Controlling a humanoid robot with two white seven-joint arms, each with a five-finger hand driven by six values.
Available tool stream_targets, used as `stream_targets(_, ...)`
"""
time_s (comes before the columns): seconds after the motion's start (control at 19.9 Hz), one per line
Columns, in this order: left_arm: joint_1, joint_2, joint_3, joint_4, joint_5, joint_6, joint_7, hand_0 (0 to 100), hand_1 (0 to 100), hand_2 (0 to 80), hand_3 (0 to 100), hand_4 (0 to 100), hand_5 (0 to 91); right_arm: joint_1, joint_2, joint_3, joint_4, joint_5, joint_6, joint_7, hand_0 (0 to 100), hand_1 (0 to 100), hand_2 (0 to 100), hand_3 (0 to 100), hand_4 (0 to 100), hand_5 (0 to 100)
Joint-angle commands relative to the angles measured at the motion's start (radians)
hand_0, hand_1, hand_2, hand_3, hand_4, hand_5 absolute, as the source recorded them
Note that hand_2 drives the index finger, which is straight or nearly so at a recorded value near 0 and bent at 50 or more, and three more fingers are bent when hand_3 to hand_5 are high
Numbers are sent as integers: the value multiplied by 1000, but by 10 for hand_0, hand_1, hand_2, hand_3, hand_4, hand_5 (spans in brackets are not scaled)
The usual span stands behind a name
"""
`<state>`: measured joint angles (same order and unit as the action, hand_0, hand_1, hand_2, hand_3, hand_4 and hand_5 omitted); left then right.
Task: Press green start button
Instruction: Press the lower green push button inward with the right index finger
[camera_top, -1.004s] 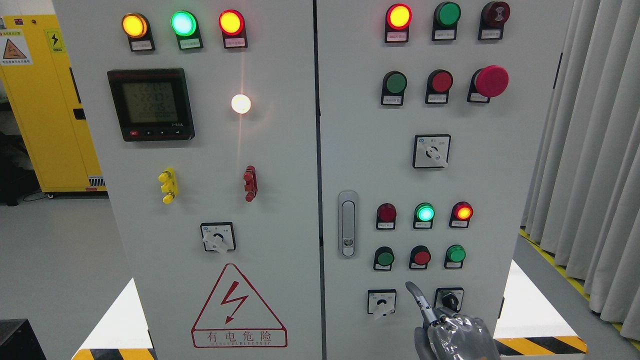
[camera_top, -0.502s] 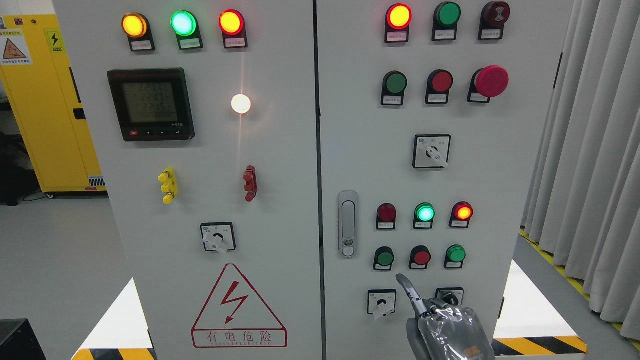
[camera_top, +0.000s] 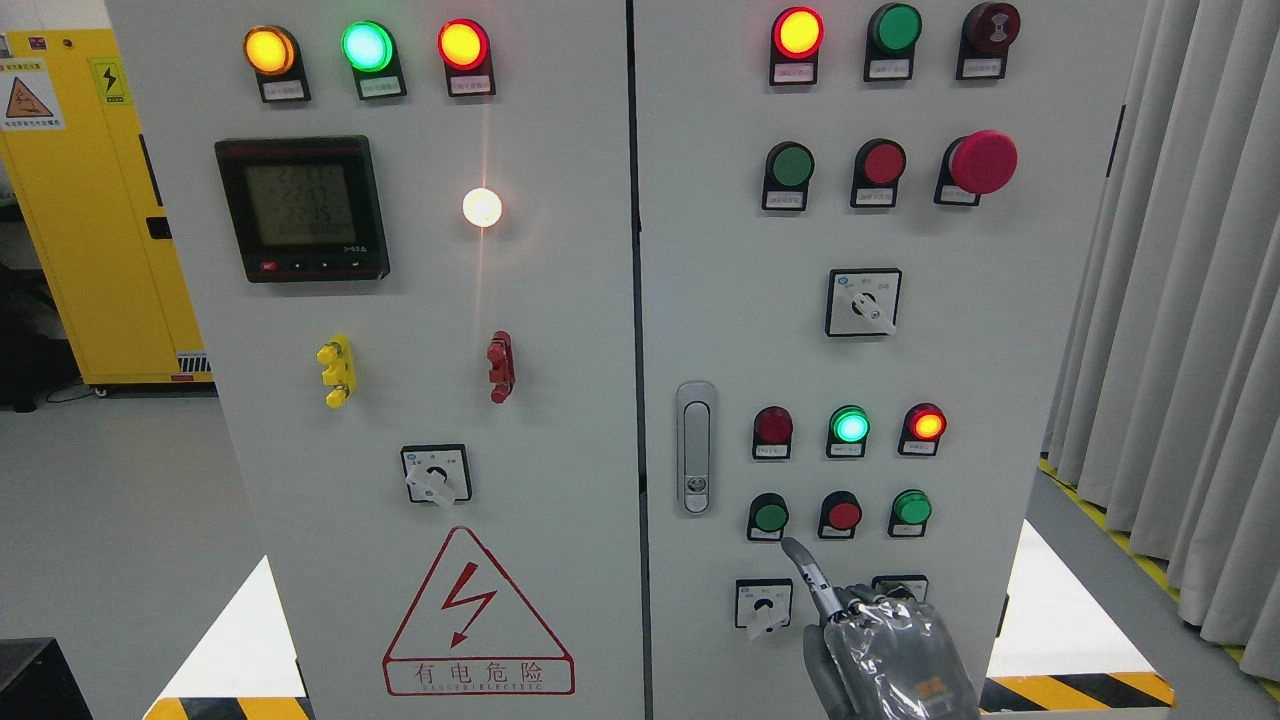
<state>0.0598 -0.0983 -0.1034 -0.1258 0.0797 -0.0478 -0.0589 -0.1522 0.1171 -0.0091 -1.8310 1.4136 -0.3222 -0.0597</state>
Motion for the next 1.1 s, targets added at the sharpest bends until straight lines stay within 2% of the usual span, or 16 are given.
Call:
stream_targets(0.0,0,0,1,0,0,0,1,120,556,0,0,0,0,-17,1,6,32,-1,3,0,885,937,0,777,798,936)
stream_targets(0.4,0,0,1,0,-1,0,-1,120,556,0,0,0,0,-30,4,8,49,-1,5,15,884,935,0,777,798,935)
stream_targets(1.05,0,0,1,0,0,0,1,120,556,0,0,0,0,-47,6,8,65,-5,18,18,872,927,0,778,800,933)
